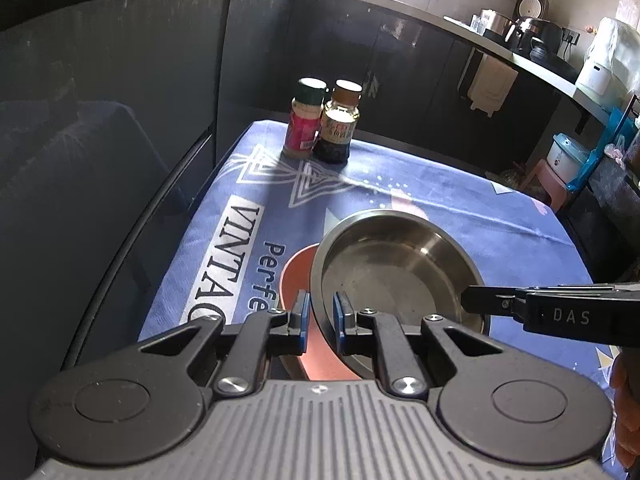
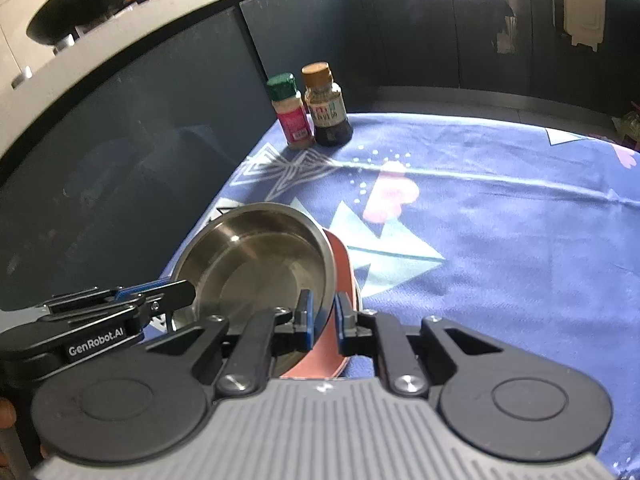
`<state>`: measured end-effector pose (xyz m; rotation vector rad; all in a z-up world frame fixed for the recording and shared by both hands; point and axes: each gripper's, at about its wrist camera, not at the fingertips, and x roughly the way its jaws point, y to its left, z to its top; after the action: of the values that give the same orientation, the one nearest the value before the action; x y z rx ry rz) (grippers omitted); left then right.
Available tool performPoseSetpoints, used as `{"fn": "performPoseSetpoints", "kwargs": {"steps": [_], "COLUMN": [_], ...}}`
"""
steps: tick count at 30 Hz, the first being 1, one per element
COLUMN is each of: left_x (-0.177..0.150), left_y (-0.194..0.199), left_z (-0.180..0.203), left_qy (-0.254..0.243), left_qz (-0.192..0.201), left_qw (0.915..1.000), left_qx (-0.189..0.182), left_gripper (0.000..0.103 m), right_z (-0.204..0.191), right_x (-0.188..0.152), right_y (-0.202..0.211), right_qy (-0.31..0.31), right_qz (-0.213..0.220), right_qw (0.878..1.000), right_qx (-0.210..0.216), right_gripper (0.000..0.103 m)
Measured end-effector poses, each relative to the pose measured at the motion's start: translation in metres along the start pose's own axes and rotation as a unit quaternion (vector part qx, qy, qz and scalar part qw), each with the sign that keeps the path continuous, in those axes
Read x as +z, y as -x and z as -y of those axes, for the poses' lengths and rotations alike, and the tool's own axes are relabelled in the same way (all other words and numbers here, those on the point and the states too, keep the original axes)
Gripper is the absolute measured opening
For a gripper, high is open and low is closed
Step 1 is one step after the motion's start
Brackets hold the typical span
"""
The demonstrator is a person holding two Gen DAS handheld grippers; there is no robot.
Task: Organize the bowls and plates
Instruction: 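Lower the steel bowl into the pink plate with both grippers, then grasp the rim of the stacked plates with both grippers and lift them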
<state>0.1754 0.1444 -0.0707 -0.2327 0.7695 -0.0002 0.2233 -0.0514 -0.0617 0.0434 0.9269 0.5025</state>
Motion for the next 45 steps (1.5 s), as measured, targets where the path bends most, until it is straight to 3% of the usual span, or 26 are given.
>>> {"fn": "performPoseSetpoints", "kwargs": {"steps": [11,24,28,32,34,40,45], "left_x": [-0.004,-0.005,-0.006,-0.007,-0.008,-0.009,-0.011], "left_y": [-0.008,-0.006,-0.004,-0.004,-0.004,-0.005,-0.009], "left_z": [-0.003,-0.009,-0.011,-0.011,-0.01,-0.009,-0.008], "left_qy": [-0.014,-0.005,-0.004,-0.004,-0.005,-0.006,-0.009], "left_qz": [0.003,0.007,0.013,0.013,0.016,0.019,0.012], "left_qw": [0.9999,0.9999,0.9996,0.9995,0.9994,0.9989,0.999], "left_qx": [0.009,0.015,0.026,0.027,0.03,0.044,0.042], "left_gripper": [0.013,0.017,0.027,0.032,0.045,0.068,0.069], "right_z": [0.0,0.003,0.004,-0.001,0.003,0.025,0.031], "right_x": [-0.001,0.0,0.001,0.001,0.002,0.001,0.0], "right_y": [-0.017,-0.019,-0.01,-0.001,0.0,-0.011,-0.018], "right_qy": [0.005,0.005,-0.005,0.015,0.01,-0.03,-0.05], "right_qz": [-0.03,-0.033,-0.016,0.01,0.012,-0.017,-0.033], "right_qw": [1.0,0.999,0.999,1.0,1.0,0.999,0.998], "right_qx": [0.0,0.007,0.034,0.01,0.011,0.011,0.019], "right_gripper": [0.012,0.014,0.04,0.043,0.046,0.052,0.054]}}
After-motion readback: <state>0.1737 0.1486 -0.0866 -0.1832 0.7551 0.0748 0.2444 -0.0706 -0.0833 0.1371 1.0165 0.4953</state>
